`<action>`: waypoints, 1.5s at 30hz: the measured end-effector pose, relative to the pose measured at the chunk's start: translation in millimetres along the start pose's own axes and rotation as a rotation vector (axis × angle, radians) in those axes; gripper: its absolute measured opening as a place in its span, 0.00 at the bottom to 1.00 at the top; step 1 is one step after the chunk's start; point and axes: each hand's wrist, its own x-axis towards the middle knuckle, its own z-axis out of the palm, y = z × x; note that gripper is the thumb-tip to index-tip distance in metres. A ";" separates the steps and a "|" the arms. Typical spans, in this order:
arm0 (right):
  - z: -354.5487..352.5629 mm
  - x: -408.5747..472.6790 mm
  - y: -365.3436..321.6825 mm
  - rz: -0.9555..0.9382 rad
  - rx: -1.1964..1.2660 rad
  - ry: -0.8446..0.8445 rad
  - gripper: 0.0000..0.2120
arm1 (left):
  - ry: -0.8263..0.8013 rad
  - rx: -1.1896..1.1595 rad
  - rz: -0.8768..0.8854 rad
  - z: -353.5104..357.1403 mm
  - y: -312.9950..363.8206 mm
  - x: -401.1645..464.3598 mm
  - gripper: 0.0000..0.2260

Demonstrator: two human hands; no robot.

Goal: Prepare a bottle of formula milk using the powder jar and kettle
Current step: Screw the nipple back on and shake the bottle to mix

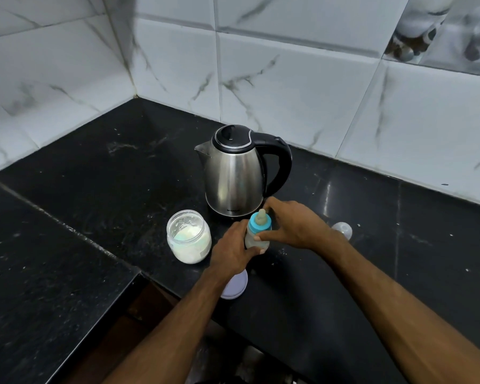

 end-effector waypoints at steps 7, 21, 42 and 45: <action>0.8 0.7 -0.2 -0.094 0.072 -0.034 0.23 | 0.007 0.016 -0.020 0.6 -0.7 -0.2 0.30; 11.8 1.9 -3.4 0.032 0.041 0.023 0.27 | 0.007 0.005 0.001 1.1 -2.0 -0.1 0.29; 27.7 -0.8 3.4 -0.008 0.141 0.080 0.25 | 0.011 0.043 -0.023 0.1 5.1 -2.8 0.30; 40.2 -7.2 -4.0 0.039 0.180 0.207 0.22 | 0.024 0.062 -0.033 0.8 6.1 -4.7 0.29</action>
